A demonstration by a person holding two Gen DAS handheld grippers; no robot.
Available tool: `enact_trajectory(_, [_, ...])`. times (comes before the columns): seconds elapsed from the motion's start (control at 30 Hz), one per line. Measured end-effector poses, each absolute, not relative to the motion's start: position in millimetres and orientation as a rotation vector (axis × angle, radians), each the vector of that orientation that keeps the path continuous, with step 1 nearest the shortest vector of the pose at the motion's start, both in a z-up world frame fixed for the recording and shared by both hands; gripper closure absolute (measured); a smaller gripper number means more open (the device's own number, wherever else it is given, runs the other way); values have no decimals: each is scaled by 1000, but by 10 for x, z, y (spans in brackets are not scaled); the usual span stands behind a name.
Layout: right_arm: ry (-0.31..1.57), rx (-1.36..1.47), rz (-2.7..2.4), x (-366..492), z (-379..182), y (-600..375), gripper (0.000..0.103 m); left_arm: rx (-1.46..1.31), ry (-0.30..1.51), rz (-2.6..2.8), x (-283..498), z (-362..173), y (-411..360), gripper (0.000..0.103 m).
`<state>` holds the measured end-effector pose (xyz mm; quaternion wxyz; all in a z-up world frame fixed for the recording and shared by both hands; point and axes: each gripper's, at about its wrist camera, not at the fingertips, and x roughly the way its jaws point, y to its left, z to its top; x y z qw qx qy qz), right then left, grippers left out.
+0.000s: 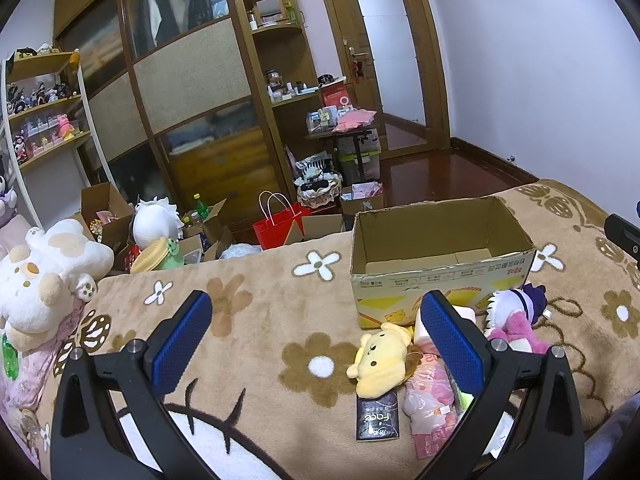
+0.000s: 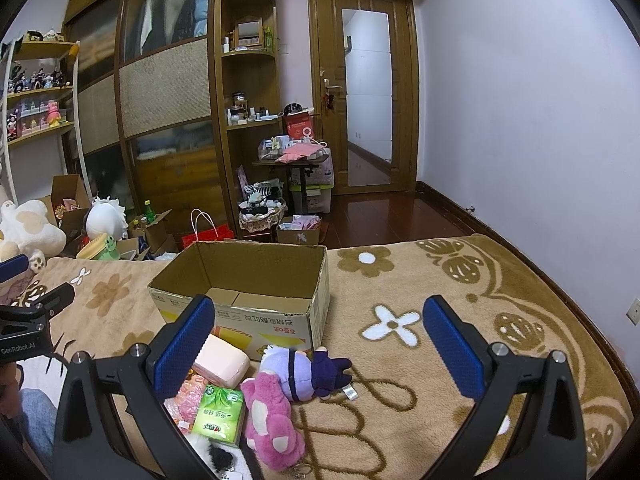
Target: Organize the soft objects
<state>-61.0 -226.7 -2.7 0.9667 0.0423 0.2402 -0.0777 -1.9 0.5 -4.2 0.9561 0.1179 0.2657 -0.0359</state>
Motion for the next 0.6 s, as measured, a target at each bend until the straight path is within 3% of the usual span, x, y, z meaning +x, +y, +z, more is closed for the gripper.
enact_trajectory(0.6, [500, 94, -153, -594, -17, -2287, 0, 240, 588, -49, 110, -49, 3, 0])
